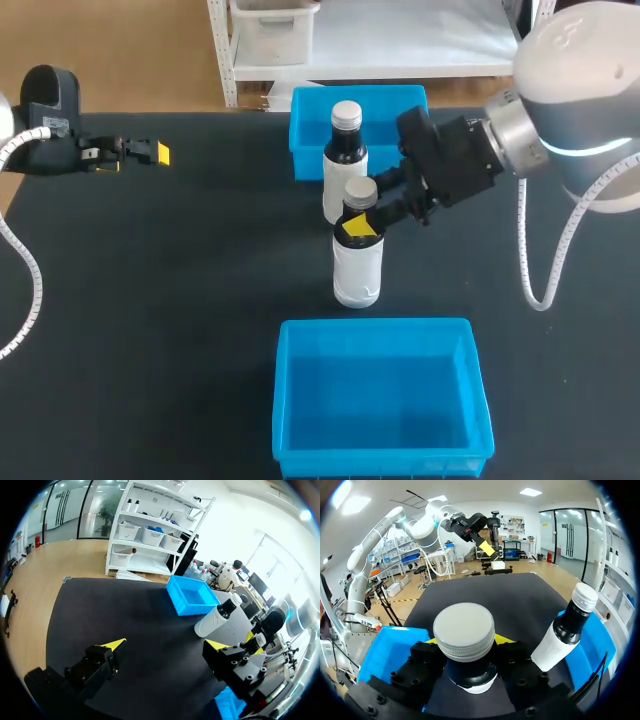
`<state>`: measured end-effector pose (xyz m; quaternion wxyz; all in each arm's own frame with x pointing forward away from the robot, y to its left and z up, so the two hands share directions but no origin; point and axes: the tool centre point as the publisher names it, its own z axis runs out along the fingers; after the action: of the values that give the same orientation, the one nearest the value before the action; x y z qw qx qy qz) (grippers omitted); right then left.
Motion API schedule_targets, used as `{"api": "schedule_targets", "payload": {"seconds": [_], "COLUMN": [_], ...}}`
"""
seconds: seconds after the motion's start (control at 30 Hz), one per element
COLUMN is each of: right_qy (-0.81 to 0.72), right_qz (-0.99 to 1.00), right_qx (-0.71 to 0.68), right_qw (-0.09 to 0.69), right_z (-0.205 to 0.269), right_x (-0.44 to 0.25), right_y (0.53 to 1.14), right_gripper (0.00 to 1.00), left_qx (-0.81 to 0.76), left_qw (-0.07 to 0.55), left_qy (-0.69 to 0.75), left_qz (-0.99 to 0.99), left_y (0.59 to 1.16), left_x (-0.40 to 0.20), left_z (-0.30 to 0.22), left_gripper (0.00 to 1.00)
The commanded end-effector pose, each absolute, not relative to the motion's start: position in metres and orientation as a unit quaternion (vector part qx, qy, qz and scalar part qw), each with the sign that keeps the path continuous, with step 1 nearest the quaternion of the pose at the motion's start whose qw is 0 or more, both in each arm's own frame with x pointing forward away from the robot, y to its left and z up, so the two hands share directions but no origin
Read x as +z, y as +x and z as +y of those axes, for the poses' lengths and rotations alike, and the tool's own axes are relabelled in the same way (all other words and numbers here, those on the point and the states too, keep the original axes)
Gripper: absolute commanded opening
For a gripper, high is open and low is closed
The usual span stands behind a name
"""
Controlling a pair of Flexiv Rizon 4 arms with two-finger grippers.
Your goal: Pick up the bottle, and place it in the far bin if it is heavy, or in the near bin if it is light.
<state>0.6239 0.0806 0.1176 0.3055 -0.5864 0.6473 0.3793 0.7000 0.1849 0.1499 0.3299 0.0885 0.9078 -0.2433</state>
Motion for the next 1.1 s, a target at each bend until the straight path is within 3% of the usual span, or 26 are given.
{"api": "schedule_targets", "payload": {"seconds": [0.03,0.07,1.1], "right_qy": [-0.586,-0.587,-0.596], "right_qz": [0.646,0.646,0.642], "right_qx": [0.381,0.381,0.347], "right_qw": [0.305,0.305,0.334], "right_z": [0.08,0.08,0.073], "right_x": [0.116,0.116,0.197], "right_y": [0.624,0.624,0.625], "right_gripper": [0.11,0.0,0.0], "left_qx": [-0.243,-0.243,-0.243], "left_qw": [0.33,0.33,0.33], "left_qy": [0.088,0.088,0.088], "left_qz": [0.908,0.908,0.908], "left_y": [0.7,0.7,0.7], "left_x": [0.15,0.15,0.15], "left_z": [0.185,0.185,0.185], "left_gripper": [1.0,1.0,1.0]}}
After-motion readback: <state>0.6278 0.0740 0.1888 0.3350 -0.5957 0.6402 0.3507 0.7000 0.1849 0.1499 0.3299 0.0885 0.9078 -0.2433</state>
